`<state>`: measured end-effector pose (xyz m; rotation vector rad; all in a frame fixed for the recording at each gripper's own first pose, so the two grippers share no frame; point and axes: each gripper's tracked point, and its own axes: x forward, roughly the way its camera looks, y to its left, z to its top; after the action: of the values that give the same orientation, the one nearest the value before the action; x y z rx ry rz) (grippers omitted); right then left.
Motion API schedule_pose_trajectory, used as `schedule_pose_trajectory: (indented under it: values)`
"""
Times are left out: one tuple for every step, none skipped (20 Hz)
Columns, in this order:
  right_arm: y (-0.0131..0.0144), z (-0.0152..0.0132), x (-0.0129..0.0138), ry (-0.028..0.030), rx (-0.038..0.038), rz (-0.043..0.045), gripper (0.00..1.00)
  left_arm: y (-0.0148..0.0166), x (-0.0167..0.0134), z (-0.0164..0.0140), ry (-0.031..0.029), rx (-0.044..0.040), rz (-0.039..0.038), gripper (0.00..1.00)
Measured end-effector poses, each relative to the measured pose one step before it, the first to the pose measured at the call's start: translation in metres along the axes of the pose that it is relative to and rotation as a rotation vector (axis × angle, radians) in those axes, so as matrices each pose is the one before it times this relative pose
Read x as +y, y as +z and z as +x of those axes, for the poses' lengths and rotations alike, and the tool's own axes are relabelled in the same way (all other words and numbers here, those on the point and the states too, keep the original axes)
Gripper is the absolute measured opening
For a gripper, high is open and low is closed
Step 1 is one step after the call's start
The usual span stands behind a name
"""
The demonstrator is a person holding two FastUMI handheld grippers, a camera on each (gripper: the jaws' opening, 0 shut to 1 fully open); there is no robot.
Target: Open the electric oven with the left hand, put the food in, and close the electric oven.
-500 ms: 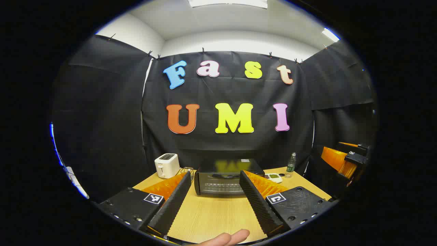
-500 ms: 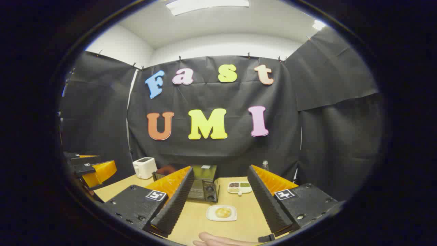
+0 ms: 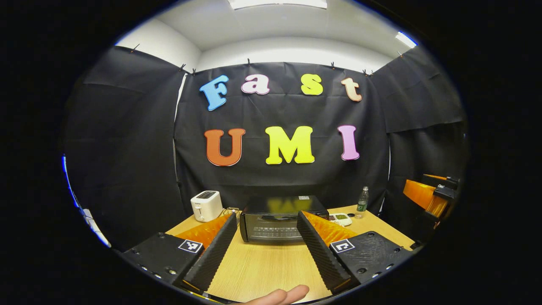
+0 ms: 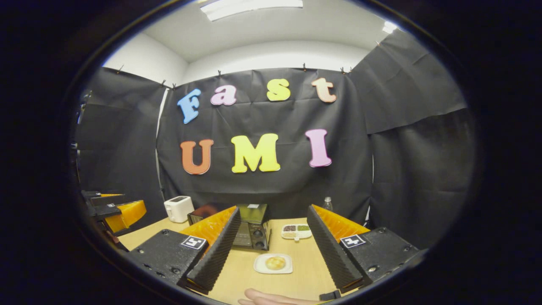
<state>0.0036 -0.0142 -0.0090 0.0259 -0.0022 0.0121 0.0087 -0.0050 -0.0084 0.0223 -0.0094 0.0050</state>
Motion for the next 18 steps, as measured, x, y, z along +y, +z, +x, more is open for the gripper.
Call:
schedule_pose_trajectory:
  values:
    - [0.00097,0.00063,-0.00262,-0.00100,-0.00251,0.00321,0.96,0.00040,0.00179,0.00147,0.00553,-0.00495,-0.00504,0.94]
    - [-0.00009,0.00001,-0.00287,-0.00347,-0.00495,0.00569,0.96,0.00010,0.00048,0.00216,0.00418,-0.00525,-0.00672,0.94]
    - [0.00108,0.00099,-0.00331,-0.00572,-0.00587,0.00264,0.96,-0.00168,-0.00084,0.00273,-0.00083,0.00189,-0.00560,0.94]
    - [-0.00068,0.00051,-0.00374,-0.00653,-0.00467,0.00250,0.96,-0.00205,-0.00005,0.00470,-0.00241,0.00634,-0.00428,0.94]
    - [-0.00011,0.00077,-0.00261,-0.00385,-0.00465,0.00252,0.96,-0.00204,0.00210,0.00877,0.00378,0.00332,-0.00369,0.94]
    - [-0.00180,0.00093,-0.00194,-0.00383,-0.00311,0.00277,0.96,-0.00094,0.00334,0.00733,0.00856,0.00360,0.00051,0.94]
    - [-0.00147,0.00078,-0.00205,-0.00291,-0.00003,0.00474,0.96,-0.00221,0.00337,0.00800,0.00938,0.00493,0.00194,0.94]
    - [-0.00218,0.00160,-0.00208,0.00078,0.00023,0.00602,0.96,-0.00124,0.00398,0.00871,0.00908,0.00343,0.00218,0.94]
    - [-0.00111,0.00099,-0.00213,0.00020,-0.00256,0.00901,0.96,-0.00194,0.00267,0.01079,0.00500,0.00623,0.00234,0.94]
    - [-0.00213,0.00136,-0.00431,-0.00667,-0.00263,0.00756,0.96,-0.00388,0.00125,0.01153,-0.00099,0.01022,0.00618,0.94]
    - [0.00005,0.00156,-0.00429,-0.00644,-0.00272,0.00212,0.96,-0.00327,0.00100,0.01281,-0.00385,0.01000,0.00264,0.94]
    - [-0.00157,0.00051,-0.00182,-0.00057,-0.00619,-0.00037,0.96,-0.00209,0.00072,0.01306,-0.00327,0.00582,-0.00299,0.94]
    - [-0.00141,0.00112,-0.00256,-0.00116,-0.00471,-0.00072,0.96,-0.00066,-0.00125,0.01517,-0.00696,0.00229,-0.00360,0.94]
    - [-0.00338,0.00157,-0.00515,-0.00259,-0.00342,-0.00275,0.96,-0.00234,-0.00194,0.01498,-0.00685,0.00781,-0.00384,0.94]
    - [-0.00067,0.00151,-0.00486,-0.00644,-0.00236,-0.00475,0.96,-0.00435,-0.00190,0.01397,-0.00810,0.00900,-0.00235,0.94]
    - [-0.00191,0.00192,-0.00608,-0.00825,-0.00616,-0.00756,0.96,-0.00465,-0.00316,0.01357,-0.01138,0.00664,0.00356,0.94]
    - [-0.00069,0.00184,-0.00603,-0.00910,-0.00483,-0.01313,0.96,-0.00577,-0.00200,0.01591,-0.00904,0.01120,0.00467,0.94]
    - [-0.00306,0.00057,-0.00591,-0.01026,-0.00514,-0.01748,0.96,-0.00589,-0.00170,0.01471,-0.00670,0.01299,-0.00181,0.94]
